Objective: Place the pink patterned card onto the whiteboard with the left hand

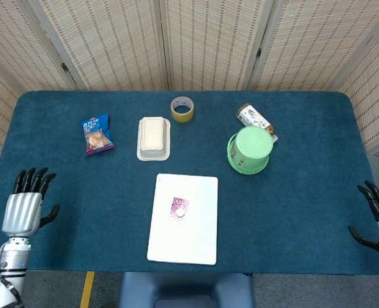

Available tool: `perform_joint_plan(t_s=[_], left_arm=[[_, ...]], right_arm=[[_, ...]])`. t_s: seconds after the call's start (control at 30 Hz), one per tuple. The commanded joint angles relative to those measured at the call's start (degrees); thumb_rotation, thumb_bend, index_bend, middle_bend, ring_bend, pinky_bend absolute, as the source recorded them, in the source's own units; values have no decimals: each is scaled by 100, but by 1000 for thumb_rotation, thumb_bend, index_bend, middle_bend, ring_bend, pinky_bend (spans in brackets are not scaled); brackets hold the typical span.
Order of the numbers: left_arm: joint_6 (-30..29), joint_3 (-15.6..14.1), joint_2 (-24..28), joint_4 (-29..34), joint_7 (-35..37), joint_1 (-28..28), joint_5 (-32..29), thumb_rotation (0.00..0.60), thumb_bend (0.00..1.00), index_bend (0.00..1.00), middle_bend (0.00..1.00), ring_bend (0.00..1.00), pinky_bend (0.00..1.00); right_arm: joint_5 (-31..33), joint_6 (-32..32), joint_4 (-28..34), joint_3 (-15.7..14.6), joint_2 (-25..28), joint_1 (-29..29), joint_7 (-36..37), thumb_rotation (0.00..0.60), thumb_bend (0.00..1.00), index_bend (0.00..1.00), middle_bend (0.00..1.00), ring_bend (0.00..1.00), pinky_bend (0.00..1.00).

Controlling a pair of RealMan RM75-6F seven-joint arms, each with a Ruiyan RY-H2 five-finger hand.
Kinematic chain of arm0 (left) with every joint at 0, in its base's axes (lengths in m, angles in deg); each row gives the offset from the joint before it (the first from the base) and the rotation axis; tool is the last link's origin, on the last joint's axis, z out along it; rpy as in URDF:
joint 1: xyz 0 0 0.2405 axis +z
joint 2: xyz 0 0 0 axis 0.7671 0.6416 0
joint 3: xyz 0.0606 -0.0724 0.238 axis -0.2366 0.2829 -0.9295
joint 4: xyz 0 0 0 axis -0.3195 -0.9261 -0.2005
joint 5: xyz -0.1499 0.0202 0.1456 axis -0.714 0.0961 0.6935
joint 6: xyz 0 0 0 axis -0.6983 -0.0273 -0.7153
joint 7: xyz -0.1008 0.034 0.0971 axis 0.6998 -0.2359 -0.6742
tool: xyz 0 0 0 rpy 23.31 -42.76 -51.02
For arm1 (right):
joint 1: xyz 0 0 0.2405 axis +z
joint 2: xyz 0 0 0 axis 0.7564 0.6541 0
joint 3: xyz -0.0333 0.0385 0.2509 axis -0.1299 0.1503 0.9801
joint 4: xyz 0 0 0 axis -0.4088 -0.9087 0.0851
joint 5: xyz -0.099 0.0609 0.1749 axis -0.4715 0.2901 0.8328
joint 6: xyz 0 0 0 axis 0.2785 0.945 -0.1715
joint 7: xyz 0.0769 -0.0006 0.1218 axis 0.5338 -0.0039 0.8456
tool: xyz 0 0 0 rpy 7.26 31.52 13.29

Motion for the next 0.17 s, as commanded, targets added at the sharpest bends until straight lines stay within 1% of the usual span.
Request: perform_joint_plan(t_s=[0.03, 0.17], left_arm=[[-150, -160, 105, -20, 168, 283, 200, 600, 366, 204, 134, 25, 0], [-295, -232, 121, -62, 292, 574, 414, 600, 366, 209, 134, 25, 0]], right_arm=[[50, 47, 22, 15, -43, -24, -120, 600, 310, 73, 59, 80, 0], [100, 124, 71, 20, -65, -73, -320, 600, 310, 73, 59, 80, 0]])
